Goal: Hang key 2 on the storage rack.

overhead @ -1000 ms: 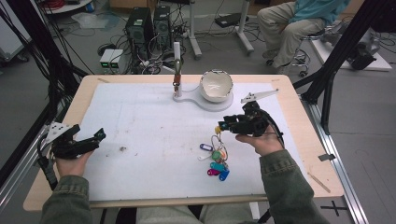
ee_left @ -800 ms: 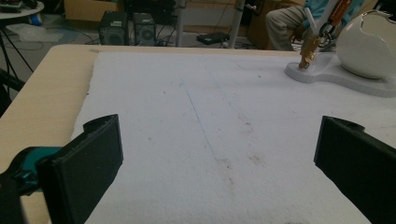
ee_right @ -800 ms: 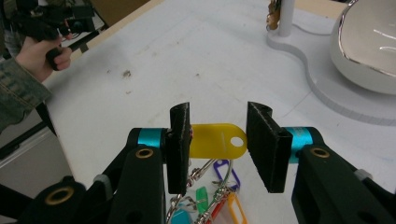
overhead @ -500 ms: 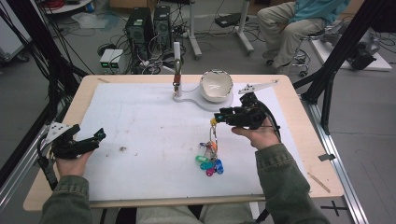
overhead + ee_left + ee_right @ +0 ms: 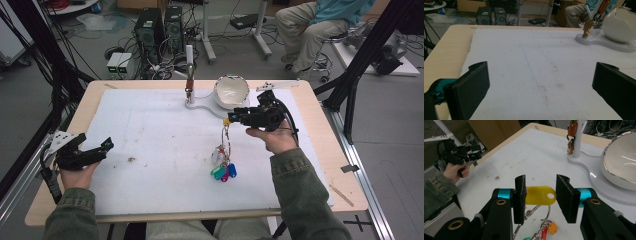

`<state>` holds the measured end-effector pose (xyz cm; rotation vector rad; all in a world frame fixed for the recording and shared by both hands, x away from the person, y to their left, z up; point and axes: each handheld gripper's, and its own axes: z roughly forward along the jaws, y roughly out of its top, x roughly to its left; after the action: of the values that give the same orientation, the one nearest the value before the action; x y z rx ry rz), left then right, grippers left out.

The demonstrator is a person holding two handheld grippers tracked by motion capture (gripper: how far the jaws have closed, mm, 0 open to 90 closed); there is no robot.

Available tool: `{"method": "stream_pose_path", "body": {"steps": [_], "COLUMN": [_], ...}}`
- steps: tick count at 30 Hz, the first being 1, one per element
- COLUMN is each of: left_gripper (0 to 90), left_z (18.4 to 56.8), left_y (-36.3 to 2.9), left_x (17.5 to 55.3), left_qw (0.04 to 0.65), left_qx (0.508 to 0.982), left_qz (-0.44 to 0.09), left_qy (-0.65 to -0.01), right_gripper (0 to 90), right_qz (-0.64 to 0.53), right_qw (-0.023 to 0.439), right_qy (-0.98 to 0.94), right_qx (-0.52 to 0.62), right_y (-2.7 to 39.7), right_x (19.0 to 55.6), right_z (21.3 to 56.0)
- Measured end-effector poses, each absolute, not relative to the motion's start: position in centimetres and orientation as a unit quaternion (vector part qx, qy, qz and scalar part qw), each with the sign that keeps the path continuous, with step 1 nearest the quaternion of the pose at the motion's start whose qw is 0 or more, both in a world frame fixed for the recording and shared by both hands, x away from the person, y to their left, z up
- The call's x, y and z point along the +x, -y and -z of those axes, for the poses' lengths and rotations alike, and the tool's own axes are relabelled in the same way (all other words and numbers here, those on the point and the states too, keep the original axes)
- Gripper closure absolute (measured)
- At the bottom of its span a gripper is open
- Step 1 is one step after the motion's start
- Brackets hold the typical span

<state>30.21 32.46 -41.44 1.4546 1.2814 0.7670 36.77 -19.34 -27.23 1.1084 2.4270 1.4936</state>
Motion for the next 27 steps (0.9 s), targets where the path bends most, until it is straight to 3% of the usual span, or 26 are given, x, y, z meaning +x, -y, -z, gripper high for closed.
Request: {"method": "stream_pose_path", "body": {"steps": [27], "left_gripper": [1.7], "left_z": [41.0], "left_y": [-31.8], "left_x": [30.0], "left_qw": [0.519], "left_qx": [0.607], "left_qz": [-0.308], "left_qy": [-0.518], "right_gripper": [61.2], "right_qz": [-0.522], "right_qw": [0.034], "right_qy": [-0.769], "right_qx": [0.367], "right_y": [17.0], "right_x": [38.0], "right_z": [23.9]}}
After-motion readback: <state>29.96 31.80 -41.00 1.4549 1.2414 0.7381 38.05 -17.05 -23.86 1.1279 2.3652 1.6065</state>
